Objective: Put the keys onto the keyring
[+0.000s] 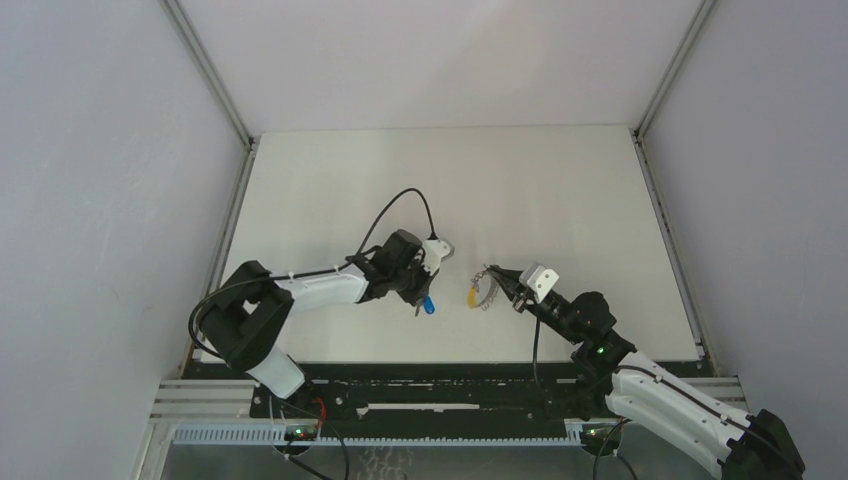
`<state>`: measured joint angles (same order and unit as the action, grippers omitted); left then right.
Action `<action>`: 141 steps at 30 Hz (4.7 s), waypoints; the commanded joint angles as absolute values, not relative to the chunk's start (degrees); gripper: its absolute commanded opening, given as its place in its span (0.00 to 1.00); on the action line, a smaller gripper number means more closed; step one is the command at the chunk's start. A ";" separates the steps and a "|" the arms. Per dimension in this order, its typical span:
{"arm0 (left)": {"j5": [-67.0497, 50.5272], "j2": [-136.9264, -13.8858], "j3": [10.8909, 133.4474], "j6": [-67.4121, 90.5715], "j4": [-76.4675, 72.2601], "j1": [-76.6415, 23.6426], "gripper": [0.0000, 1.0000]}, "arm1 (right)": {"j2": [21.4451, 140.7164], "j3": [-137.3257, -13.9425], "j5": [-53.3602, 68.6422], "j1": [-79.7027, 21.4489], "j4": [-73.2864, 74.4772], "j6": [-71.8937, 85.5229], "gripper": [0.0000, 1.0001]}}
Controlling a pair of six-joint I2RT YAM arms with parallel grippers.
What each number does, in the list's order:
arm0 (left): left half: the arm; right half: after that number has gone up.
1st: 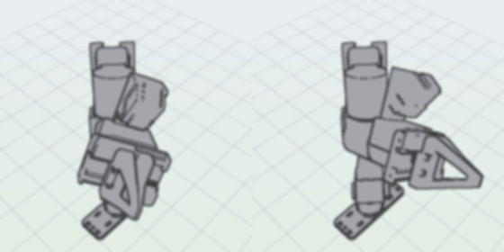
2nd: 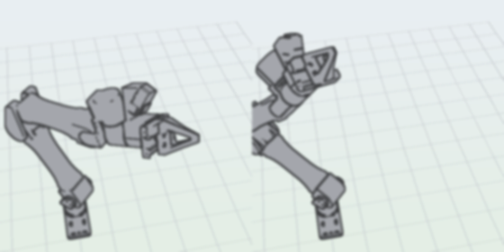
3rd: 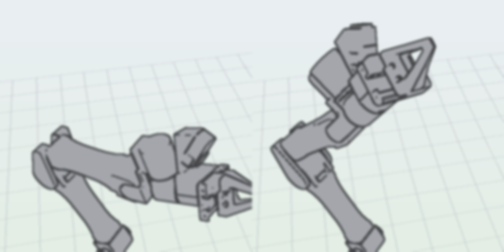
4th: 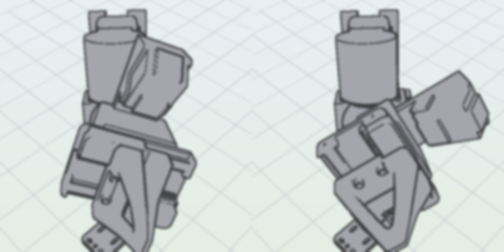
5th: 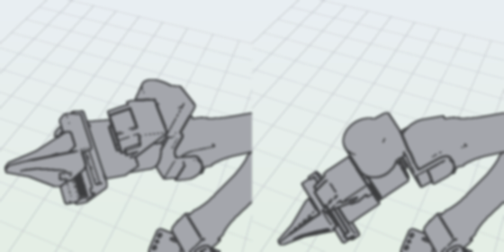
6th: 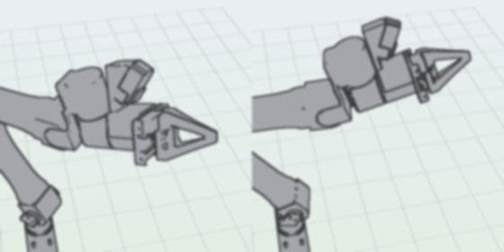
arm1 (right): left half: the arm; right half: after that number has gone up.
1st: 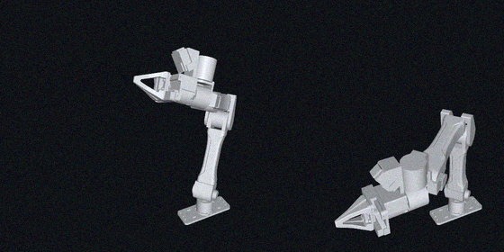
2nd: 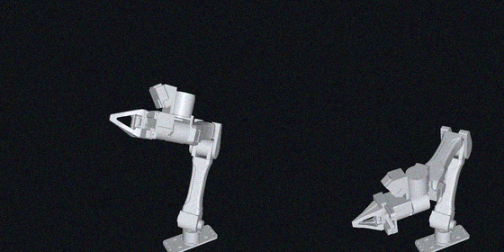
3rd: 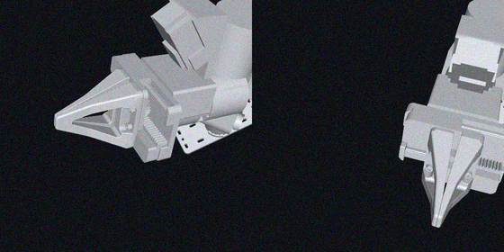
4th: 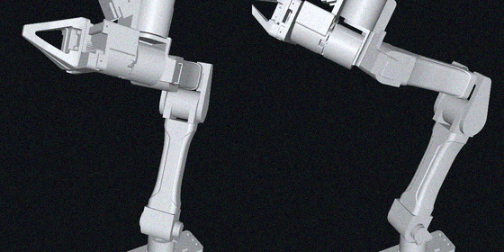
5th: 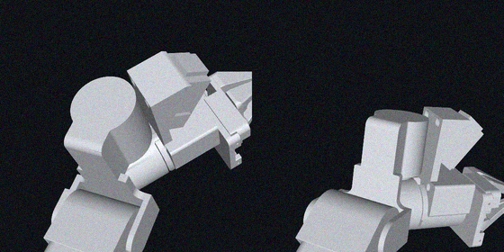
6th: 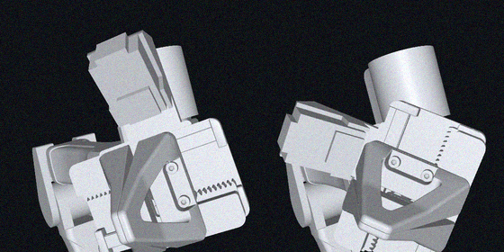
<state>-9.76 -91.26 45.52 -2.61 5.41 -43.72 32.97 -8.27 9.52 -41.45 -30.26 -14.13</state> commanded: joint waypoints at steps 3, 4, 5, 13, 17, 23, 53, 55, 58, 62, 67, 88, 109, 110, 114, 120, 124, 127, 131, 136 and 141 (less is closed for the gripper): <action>-9.28 -87.80 43.55 -3.64 5.10 -43.42 0.06 | 32.57 -9.32 9.67 -41.92 -33.69 -13.25 0.00; -9.30 -87.69 43.47 -3.61 5.10 -43.42 0.06 | 32.48 -9.36 9.70 -41.93 -33.60 -13.20 0.00; -9.20 -87.62 43.30 -3.60 5.10 -43.42 0.07 | 32.50 -9.33 9.75 -41.94 -33.58 -13.20 0.00; -8.98 -88.68 43.21 -3.52 4.39 -43.42 0.16 | 32.14 -9.37 9.93 -42.01 -33.32 -13.27 0.00; -9.03 -89.14 43.70 -3.65 4.31 -43.42 0.16 | 32.08 -9.42 9.89 -42.01 -33.31 -13.23 0.00; -8.69 -89.84 44.25 -3.49 4.31 -43.42 0.16 | 32.27 -9.42 9.93 -42.01 -33.35 -13.25 0.00; -3.92 -69.82 47.14 -10.33 16.72 -45.92 0.00 | 34.74 -13.31 21.77 -42.78 -29.67 -15.22 0.00; -3.38 -67.00 48.58 -12.02 20.37 -46.75 0.00 | 35.11 -14.48 23.95 -43.04 -28.52 -15.82 0.00; -3.82 -62.71 50.57 -14.43 24.85 -47.47 0.00 | 36.41 -16.80 27.00 -43.77 -26.01 -17.26 0.00; -6.18 -57.93 53.88 -18.51 30.79 -47.87 0.00 | 38.49 -19.41 29.75 -45.37 -23.65 -19.38 0.00; -9.14 -53.80 56.60 -26.99 37.02 -48.41 0.00 | 40.14 -21.79 32.39 -46.65 -22.64 -20.94 0.00; -9.24 -47.72 50.89 -35.59 35.62 -54.99 0.00 | 55.27 -28.82 47.21 -46.97 -26.52 -33.68 0.00; -7.31 -47.44 48.24 -35.29 32.23 -56.78 0.00 | 64.16 -33.84 45.52 -48.96 -28.65 -33.12 0.00; -7.36 -47.52 48.23 -35.26 32.18 -56.78 0.00 | 64.23 -33.85 45.12 -49.23 -28.65 -33.29 0.00; -6.94 -47.63 48.14 -35.11 32.03 -56.78 0.00 | 64.12 -33.83 42.54 -49.99 -28.83 -33.72 0.00; -7.10 -47.87 48.16 -34.98 31.98 -56.86 0.00 | 64.01 -33.84 39.23 -51.17 -29.18 -34.88 0.00; -7.07 -48.11 48.25 -34.96 32.02 -56.87 0.00 | 63.91 -33.84 38.11 -51.69 -29.40 -35.38 0.00; -7.15 -48.23 48.24 -34.92 32.04 -56.87 0.00 | 63.98 -33.86 37.49 -51.97 -29.66 -35.50 0.00; -7.04 -48.58 48.26 -34.65 32.01 -56.95 0.00 | 63.92 -33.84 36.48 -52.15 -29.24 -35.57 0.00; -5.65 -49.79 48.87 -32.80 32.50 -56.95 0.00 | 61.52 -33.84 33.22 -52.19 -23.93 -35.14 0.00; -4.44 -52.45 50.86 -28.89 34.07 -56.95 0.00 | 55.74 -30.33 28.14 -52.20 -20.80 -33.00 0.00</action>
